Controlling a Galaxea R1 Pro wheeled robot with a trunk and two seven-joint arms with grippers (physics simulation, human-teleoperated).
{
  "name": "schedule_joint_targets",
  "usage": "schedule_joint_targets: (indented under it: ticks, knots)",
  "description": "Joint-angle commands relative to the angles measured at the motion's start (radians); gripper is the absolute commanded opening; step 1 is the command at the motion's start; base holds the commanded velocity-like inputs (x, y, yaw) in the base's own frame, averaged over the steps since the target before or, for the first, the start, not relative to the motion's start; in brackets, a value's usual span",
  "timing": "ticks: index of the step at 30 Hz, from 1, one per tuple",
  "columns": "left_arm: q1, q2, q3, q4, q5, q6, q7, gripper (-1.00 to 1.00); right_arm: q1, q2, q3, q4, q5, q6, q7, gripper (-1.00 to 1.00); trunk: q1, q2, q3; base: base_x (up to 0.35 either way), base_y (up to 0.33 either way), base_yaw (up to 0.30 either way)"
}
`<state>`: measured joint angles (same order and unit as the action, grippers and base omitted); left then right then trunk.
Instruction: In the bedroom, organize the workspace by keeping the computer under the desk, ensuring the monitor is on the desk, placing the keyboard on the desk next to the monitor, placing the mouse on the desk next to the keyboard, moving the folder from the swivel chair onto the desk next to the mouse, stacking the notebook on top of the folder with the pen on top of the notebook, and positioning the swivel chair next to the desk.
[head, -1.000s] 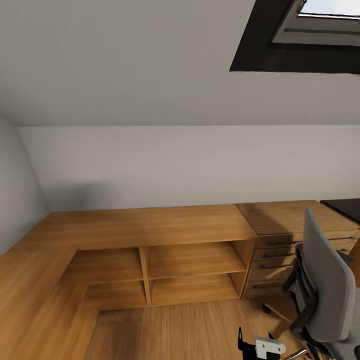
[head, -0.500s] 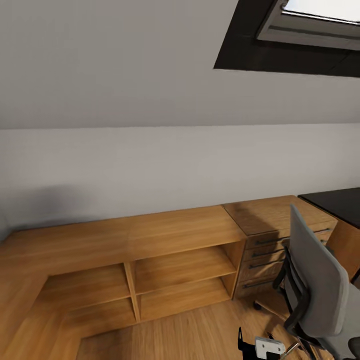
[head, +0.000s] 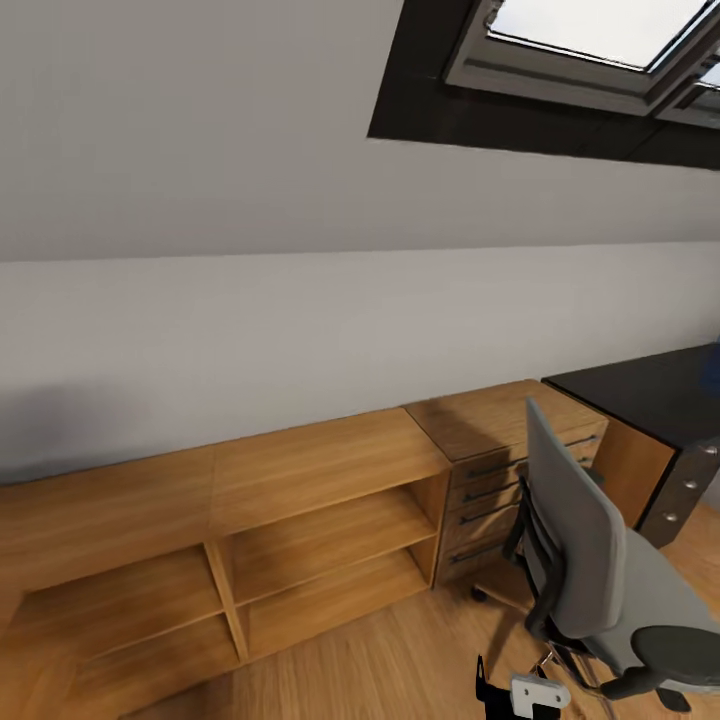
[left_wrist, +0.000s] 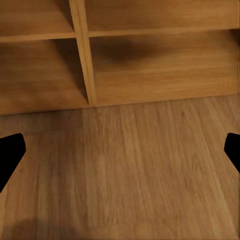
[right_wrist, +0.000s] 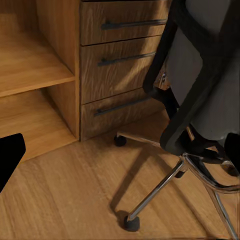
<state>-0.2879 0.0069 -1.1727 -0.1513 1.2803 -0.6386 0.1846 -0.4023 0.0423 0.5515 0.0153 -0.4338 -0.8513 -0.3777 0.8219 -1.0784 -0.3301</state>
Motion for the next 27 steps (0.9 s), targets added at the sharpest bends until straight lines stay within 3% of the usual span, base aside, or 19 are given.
schedule_joint_targets:
  ticks: [1, 8, 27]
  knots:
    - [-0.001, 0.001, -0.008, -0.002, 0.002, -0.003, 0.009, 1.0, -0.001, 0.001, 0.008, 0.002, -0.004, -0.002, -0.006, 1.0, 0.0, -0.001, -0.001, 0.0, 0.0, -0.276]
    - [-0.001, 0.001, -0.008, -0.002, 0.002, -0.003, 0.009, 1.0, -0.001, 0.001, 0.008, 0.002, -0.005, 0.0, -0.006, 1.0, 0.0, -0.001, -0.006, 0.0, 0.0, -0.219]
    - [-0.001, 0.001, -0.008, -0.002, 0.002, -0.003, 0.009, 1.0, -0.001, 0.002, 0.008, 0.002, -0.005, 0.006, -0.006, 1.0, 0.0, -0.001, -0.033, 0.0, 0.0, -0.109]
